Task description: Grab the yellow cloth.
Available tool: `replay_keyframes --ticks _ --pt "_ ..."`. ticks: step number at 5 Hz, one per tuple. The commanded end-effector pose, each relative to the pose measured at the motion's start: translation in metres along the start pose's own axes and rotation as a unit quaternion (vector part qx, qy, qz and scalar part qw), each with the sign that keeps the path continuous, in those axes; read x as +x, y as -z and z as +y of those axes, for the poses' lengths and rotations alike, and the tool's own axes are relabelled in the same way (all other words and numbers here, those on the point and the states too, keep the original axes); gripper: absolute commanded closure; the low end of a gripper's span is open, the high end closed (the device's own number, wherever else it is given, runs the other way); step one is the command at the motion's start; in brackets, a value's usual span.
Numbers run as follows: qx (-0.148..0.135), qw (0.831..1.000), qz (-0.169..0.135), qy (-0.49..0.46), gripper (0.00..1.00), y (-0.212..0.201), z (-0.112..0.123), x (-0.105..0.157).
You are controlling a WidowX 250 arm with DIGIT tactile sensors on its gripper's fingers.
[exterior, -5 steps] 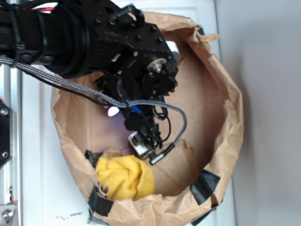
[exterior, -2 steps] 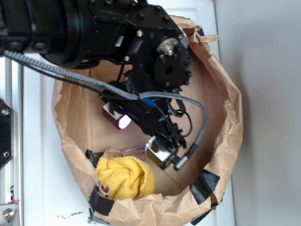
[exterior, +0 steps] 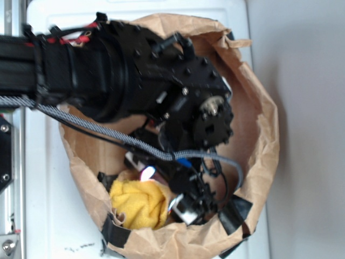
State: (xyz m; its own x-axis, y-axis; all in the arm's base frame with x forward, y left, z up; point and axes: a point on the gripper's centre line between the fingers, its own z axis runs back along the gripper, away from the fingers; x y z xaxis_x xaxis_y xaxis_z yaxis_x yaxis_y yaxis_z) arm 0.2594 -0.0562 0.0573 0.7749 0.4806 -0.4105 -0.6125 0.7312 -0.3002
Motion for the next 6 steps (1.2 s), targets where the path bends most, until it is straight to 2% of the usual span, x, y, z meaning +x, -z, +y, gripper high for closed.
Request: replay_keyframes --ticks 1,2,3,4,5,6 --pt "0.014 0.999 -0.006 0.033 1.00 0.032 -0.011 -0.004" --pt "0.005 0.999 -0.021 0.043 1.00 0.020 -0.009 -0.001" --pt "-0.017 0.999 -0.022 0.043 1.00 -0.011 -0.002 0.005" --pt "-0.051 0.996 -0.028 0.067 1.00 -0.055 0.022 0.001" --pt "-0.058 0.992 -0.060 0.092 1.00 -0.082 0.039 -0.002" --pt "-0.044 0.981 -0.127 0.140 1.00 -0.112 0.052 0.000"
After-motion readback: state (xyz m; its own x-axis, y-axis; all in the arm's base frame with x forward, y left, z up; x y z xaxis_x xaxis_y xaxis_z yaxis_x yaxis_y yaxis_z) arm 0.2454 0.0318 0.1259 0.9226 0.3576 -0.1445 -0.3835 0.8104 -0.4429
